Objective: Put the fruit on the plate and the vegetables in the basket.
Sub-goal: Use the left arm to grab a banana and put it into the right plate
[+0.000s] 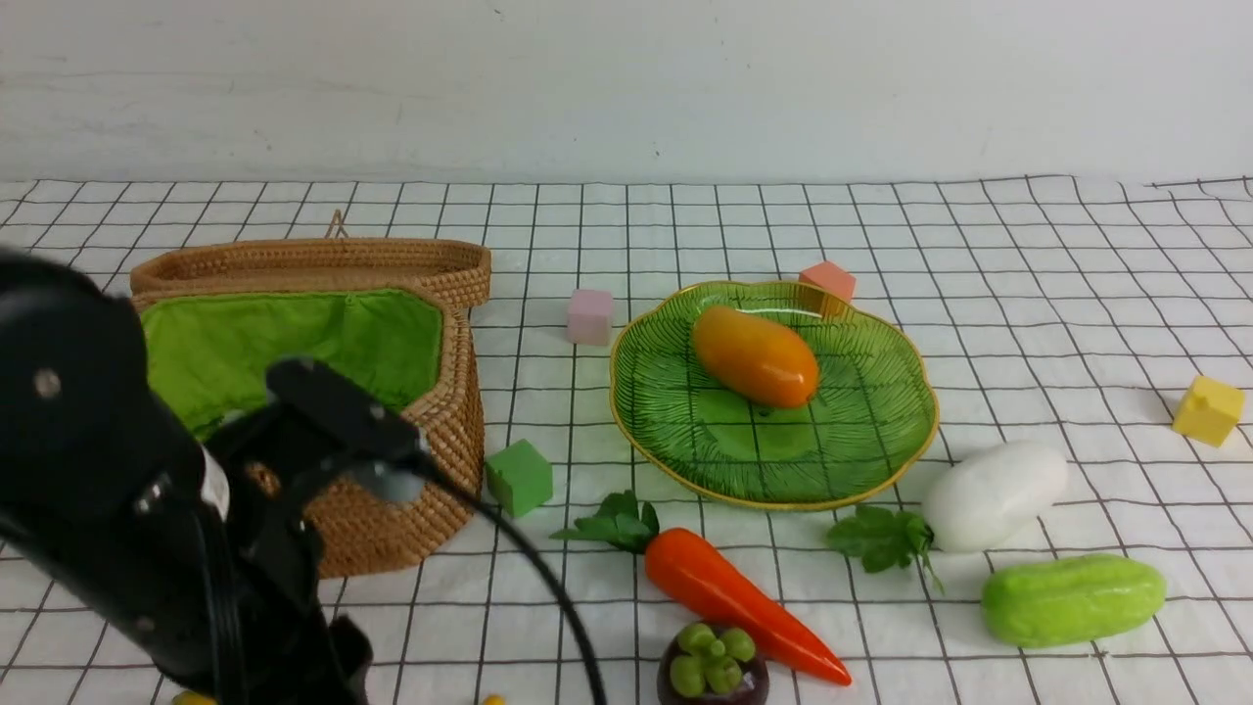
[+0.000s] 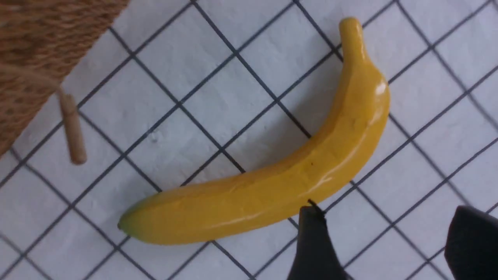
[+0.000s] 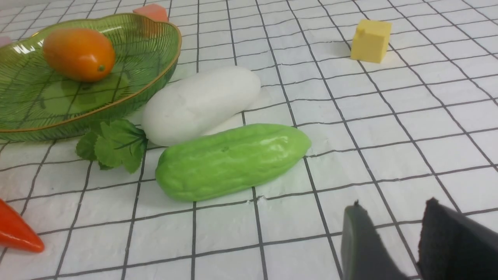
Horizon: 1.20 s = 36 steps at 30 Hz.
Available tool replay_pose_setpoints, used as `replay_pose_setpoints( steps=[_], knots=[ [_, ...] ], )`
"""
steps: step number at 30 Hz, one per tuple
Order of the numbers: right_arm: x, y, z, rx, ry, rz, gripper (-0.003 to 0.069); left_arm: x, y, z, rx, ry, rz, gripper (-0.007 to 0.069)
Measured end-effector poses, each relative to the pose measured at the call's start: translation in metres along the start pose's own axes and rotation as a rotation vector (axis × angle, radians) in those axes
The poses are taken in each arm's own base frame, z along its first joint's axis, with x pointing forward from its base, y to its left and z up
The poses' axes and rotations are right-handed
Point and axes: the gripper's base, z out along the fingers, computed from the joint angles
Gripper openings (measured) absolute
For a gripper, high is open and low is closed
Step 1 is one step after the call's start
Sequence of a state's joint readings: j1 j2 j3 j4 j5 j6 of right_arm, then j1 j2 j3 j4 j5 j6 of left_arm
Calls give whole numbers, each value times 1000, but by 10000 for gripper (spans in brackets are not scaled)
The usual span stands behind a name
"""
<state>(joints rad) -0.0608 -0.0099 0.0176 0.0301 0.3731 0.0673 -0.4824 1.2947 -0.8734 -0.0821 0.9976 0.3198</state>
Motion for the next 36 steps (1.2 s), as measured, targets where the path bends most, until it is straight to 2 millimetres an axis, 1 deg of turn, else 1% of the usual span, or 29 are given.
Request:
replay_pose_setpoints(
  steps=[4, 5, 6, 7, 9, 10, 13, 15, 17, 20, 22, 25, 28, 30, 31, 32, 33, 35, 36],
  knots=[
    [0, 0, 0, 0, 0, 0, 243, 6, 0, 32, 27, 64, 206, 430],
    [0, 0, 0, 0, 0, 0, 243, 6, 1, 39, 36, 76, 245, 430],
    [0, 0, 0, 0, 0, 0, 243, 5, 1, 40, 36, 76, 251, 430],
    [0, 0, 0, 0, 0, 0, 243, 2, 2, 51, 48, 83, 290, 430],
    [0, 0, 0, 0, 0, 0, 243, -2, 3, 62, 55, 83, 299, 430],
    [0, 0, 0, 0, 0, 0, 243, -3, 4, 63, 54, 79, 300, 430],
    [0, 0, 0, 0, 0, 0, 243, -6, 5, 83, 86, 112, 283, 430],
    [0, 0, 0, 0, 0, 0, 243, -6, 5, 92, 104, 141, 277, 427],
    [0, 0, 0, 0, 0, 0, 243, -5, 5, 99, 117, 161, 270, 411],
    [0, 0, 0, 0, 0, 0, 243, -5, 5, 100, 121, 166, 267, 376],
    [0, 0, 0, 0, 0, 0, 243, -7, 5, 98, 128, 175, 268, 312],
    [0, 0, 0, 0, 0, 0, 243, -10, 5, 93, 141, 202, 278, 309],
    [0, 0, 0, 0, 0, 0, 243, -21, 10, 76, 139, 248, 316, 309],
    [0, 0, 0, 0, 0, 0, 243, -32, 15, 58, 107, 260, 352, 309],
    [0, 0, 0, 0, 0, 0, 243, -39, 19, 43, 81, 267, 372, 309],
    [0, 0, 0, 0, 0, 0, 243, -40, 19, 41, 72, 259, 376, 309],
    [0, 0, 0, 0, 0, 0, 243, -50, 24, 23, 18, 232, 398, 309],
    [0, 0, 0, 0, 0, 0, 243, -62, 30, -2, -61, 173, 418, 309],
    [0, 0, 0, 0, 0, 0, 243, -70, 33, -21, -117, 125, 429, 309]
  ],
)
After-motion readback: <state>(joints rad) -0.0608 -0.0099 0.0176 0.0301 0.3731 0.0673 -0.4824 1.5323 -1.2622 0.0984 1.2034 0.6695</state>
